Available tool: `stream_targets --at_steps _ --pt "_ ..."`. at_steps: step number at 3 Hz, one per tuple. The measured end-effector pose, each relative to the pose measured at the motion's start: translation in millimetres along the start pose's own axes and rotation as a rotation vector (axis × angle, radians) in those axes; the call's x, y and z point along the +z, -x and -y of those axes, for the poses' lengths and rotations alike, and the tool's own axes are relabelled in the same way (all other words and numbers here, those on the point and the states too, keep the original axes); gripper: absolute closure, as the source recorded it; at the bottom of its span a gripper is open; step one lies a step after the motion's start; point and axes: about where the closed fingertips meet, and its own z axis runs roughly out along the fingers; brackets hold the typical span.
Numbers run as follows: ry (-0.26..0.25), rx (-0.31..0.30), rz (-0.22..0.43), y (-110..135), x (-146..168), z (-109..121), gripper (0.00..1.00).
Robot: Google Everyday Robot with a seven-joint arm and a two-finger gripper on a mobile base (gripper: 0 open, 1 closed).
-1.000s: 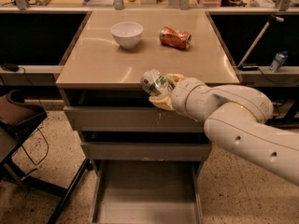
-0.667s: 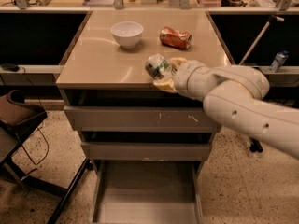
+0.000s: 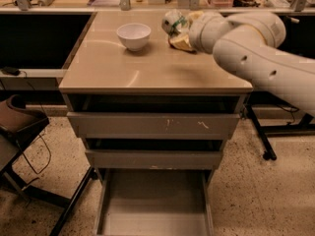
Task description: Pick 7up can from bottom drawer and place on counter
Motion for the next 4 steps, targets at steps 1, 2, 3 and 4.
stream_targets --at_steps 1,2,3,4 --pt "0.042 -0.001 -0.092 -26.9 14.7 8.2 1.00" --pt "0.130 0.054 -0.179 -78.0 16.9 4.9 1.00" --pt "0.219 0.103 -0.246 -125.1 15.1 -3.4 1.00" --pt "0.234 0.104 -0.253 -126.5 15.5 -7.8 0.81"
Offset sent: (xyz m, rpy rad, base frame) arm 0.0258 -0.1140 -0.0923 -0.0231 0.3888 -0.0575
